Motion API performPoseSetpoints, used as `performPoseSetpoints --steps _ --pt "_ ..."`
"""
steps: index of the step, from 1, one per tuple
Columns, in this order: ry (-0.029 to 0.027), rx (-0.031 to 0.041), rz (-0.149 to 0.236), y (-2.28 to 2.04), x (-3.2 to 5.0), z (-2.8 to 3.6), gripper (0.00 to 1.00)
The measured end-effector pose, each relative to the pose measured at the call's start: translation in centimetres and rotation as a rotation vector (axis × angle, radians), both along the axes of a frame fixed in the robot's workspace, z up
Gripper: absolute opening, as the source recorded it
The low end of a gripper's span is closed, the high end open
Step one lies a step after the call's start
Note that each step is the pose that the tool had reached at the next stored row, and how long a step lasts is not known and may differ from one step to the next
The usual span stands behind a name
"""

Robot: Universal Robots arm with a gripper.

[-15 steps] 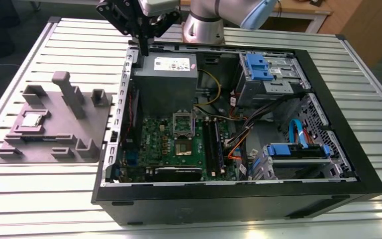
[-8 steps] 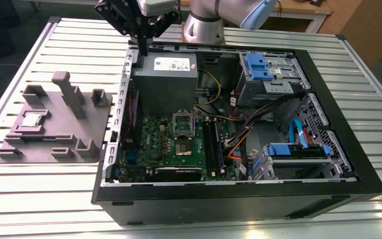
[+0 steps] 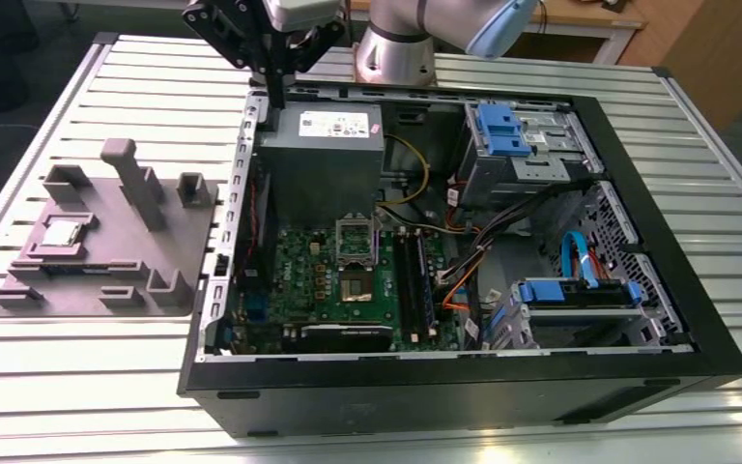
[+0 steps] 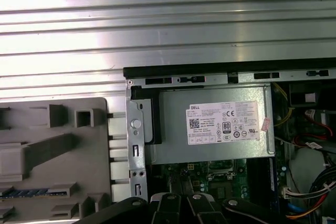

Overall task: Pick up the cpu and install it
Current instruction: 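Reach for the cpu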

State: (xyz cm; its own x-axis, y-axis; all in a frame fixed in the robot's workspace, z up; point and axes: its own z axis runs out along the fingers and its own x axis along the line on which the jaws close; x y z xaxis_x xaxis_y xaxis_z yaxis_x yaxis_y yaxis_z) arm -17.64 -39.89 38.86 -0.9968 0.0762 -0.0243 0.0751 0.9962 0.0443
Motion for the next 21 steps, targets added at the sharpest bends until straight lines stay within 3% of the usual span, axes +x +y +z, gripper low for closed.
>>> performPoseSetpoints --steps 21 --pt "0.0003 0.0000 0.000 0.00 -0.88 -0.15 0.10"
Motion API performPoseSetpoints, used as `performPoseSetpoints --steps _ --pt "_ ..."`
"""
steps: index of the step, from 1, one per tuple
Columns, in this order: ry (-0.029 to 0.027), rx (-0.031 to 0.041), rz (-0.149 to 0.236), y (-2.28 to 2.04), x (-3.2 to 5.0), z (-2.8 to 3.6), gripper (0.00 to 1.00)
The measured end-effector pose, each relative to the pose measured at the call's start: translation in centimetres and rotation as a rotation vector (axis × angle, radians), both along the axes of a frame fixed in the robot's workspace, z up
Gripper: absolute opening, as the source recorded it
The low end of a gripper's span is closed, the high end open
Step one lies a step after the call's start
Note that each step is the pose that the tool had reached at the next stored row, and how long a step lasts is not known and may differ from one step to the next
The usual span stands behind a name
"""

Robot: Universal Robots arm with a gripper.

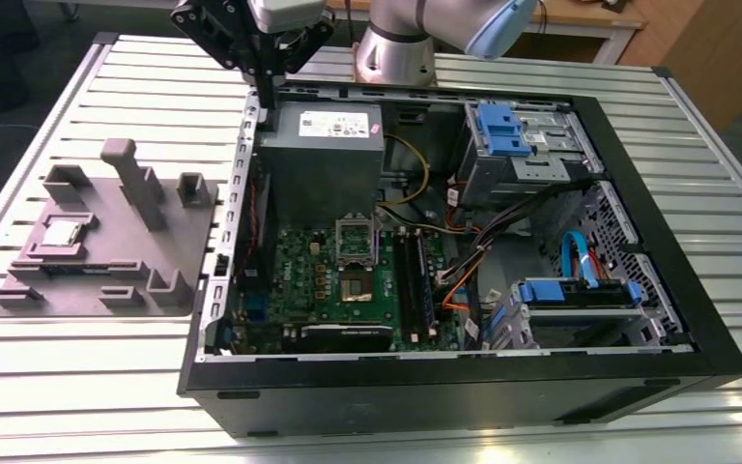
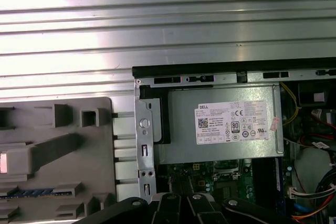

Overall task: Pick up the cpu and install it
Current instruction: 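Reach for the cpu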

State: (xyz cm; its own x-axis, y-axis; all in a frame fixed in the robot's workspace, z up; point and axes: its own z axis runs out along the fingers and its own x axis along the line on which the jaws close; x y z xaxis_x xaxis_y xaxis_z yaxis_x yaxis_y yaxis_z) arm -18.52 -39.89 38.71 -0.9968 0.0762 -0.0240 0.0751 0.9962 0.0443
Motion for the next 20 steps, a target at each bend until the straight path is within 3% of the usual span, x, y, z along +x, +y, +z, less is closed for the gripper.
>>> performPoseSetpoints --steps 20 --pt "0.0001 0.0000 0.000 0.00 -0.73 -0.03 0.10"
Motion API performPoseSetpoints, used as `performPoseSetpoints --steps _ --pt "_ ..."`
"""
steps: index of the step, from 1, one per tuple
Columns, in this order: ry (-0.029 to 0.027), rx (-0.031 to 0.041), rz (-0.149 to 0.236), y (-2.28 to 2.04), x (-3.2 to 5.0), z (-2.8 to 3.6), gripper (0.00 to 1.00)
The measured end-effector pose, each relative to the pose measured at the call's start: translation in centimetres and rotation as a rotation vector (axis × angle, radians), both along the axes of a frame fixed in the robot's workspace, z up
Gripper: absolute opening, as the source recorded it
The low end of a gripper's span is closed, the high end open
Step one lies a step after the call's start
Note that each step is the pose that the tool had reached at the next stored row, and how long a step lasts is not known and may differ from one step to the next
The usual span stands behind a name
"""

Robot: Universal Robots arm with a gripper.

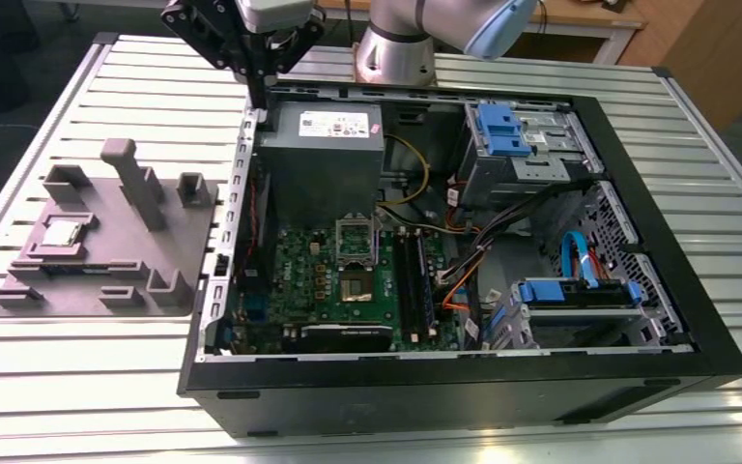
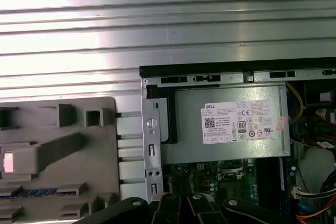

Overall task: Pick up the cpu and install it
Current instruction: 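Reach for the cpu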

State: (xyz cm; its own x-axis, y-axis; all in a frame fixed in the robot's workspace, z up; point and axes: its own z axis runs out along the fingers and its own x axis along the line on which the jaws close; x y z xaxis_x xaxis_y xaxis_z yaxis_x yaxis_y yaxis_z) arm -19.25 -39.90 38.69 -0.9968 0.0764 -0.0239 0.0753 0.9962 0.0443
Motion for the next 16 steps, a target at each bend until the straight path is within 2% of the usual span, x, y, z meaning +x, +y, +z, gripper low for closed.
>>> performPoseSetpoints --steps 16 --pt "0.0007 0.0000 0.000 0.00 -0.41 -0.07 0.10"
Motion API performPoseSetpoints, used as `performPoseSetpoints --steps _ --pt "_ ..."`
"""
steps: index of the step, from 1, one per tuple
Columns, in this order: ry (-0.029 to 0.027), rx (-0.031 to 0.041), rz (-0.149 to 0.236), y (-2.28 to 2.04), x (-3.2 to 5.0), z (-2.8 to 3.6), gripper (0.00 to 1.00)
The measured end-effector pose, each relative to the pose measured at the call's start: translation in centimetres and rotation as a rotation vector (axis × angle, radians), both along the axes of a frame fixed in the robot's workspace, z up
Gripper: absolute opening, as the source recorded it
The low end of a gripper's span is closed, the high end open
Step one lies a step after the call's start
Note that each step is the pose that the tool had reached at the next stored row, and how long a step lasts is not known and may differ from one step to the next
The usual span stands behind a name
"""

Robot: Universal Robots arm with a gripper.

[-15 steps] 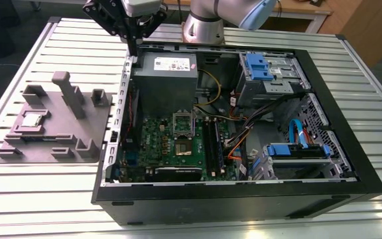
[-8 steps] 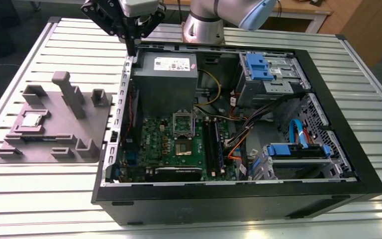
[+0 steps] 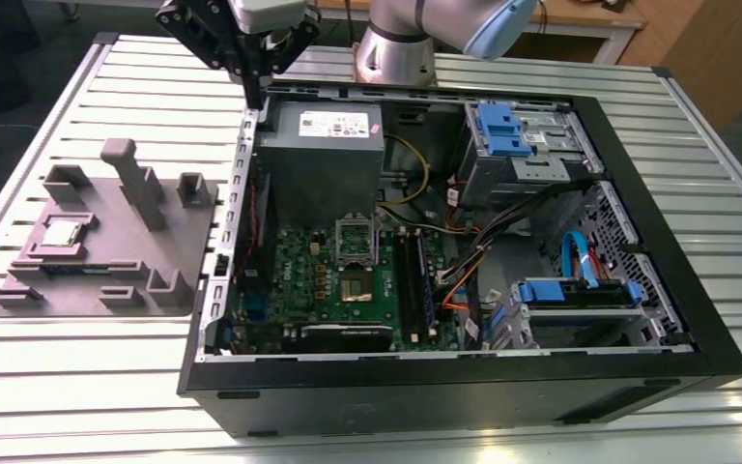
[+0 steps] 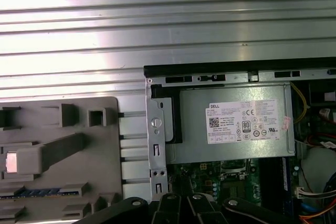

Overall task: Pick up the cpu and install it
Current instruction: 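Reach for the cpu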

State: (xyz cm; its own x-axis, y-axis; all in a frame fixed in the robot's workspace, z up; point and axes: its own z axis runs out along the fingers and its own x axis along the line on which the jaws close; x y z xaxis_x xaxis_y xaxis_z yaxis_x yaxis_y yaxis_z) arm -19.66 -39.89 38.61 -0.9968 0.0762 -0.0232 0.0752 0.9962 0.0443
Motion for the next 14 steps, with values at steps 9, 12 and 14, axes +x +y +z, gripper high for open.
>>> performPoseSetpoints --steps 9,12,14 --pt "0.0002 0.0000 0.000 0.00 -0.29 -0.08 0.10" --pt "0.0003 0.0000 0.000 0.00 -0.34 -0.10 0.10" --pt "0.0004 0.0000 0.000 0.00 -0.37 -0.11 0.10"
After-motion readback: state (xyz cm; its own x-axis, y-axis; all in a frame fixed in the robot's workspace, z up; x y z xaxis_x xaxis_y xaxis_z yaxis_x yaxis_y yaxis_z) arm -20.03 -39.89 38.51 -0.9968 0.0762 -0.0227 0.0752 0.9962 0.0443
